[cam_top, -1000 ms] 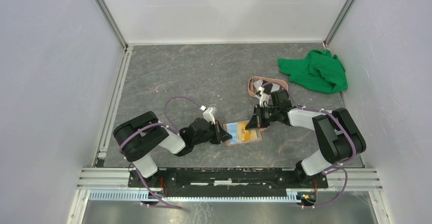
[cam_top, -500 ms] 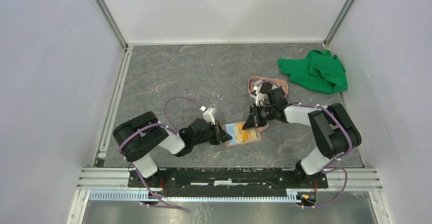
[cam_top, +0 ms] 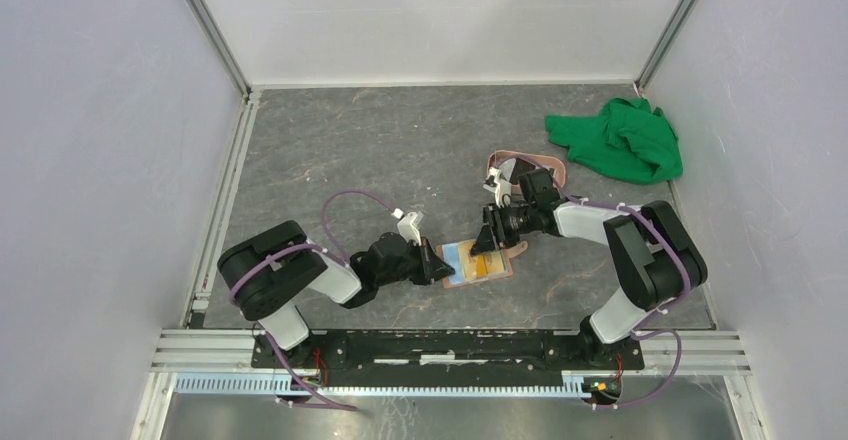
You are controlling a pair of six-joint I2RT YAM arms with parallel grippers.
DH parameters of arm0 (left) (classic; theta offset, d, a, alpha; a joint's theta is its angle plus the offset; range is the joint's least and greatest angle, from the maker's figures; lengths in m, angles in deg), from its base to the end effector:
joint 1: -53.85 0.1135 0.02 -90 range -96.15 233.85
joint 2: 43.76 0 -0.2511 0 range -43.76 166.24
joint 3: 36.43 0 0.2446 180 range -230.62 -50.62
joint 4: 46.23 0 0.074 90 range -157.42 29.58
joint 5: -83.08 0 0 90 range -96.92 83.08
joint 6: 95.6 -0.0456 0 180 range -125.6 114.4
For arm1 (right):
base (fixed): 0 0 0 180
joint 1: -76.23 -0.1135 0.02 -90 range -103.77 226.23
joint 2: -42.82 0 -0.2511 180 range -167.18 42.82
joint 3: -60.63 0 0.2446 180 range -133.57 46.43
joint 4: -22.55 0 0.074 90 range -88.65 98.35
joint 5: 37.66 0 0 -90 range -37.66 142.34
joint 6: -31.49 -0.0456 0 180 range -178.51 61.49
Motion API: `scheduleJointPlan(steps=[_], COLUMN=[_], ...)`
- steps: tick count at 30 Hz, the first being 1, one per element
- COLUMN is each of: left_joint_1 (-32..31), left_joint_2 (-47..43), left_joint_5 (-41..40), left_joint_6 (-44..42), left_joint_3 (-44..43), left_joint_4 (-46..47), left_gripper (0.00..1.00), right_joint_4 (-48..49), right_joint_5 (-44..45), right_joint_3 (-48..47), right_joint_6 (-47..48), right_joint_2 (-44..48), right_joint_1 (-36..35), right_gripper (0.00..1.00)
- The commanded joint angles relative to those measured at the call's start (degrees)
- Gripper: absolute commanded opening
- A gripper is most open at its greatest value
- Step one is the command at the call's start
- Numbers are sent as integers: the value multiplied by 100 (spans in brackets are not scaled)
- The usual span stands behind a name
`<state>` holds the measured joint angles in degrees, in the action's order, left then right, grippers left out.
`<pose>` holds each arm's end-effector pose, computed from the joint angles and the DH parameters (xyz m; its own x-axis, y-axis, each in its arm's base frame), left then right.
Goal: Put the credit cards into the card holder
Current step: Insert the credit card into the card holder.
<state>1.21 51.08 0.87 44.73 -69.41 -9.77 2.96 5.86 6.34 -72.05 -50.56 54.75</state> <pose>0.1554 -0.2138 0.0969 -0.8295 -0.1702 -0.5319 0.3498 0.5841 -0.7324 0.2479 0.1331 0.1199 -0.9140 -0.1864 -0.3603 -0.4000 0.5620 0.7240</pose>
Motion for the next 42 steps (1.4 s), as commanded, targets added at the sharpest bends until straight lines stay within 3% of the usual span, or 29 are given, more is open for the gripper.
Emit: scheduleJointPlan(steps=[1, 19, 31, 42], left_joint_1=[-18, -18, -77, -1158], left_joint_2=[-207, -445, -1095, -1152], left_joint_5=[5, 7, 362, -1280], left_joint_6=[-23, -33, 2, -195], left_joint_3=[33, 74, 51, -424], left_joint_4=[9, -46, 191, -229], left_gripper=[12, 12, 17, 24], right_joint_4=[-316, -755, -686, -494], right_joint_5=[456, 1304, 955, 702], right_joint_3=[-155, -341, -350, -279], right_joint_6=[496, 1127, 879, 591], right_joint_2=[186, 499, 378, 265], right_joint_1=[-40, -403, -497, -499], right_gripper=[42, 46, 46, 44])
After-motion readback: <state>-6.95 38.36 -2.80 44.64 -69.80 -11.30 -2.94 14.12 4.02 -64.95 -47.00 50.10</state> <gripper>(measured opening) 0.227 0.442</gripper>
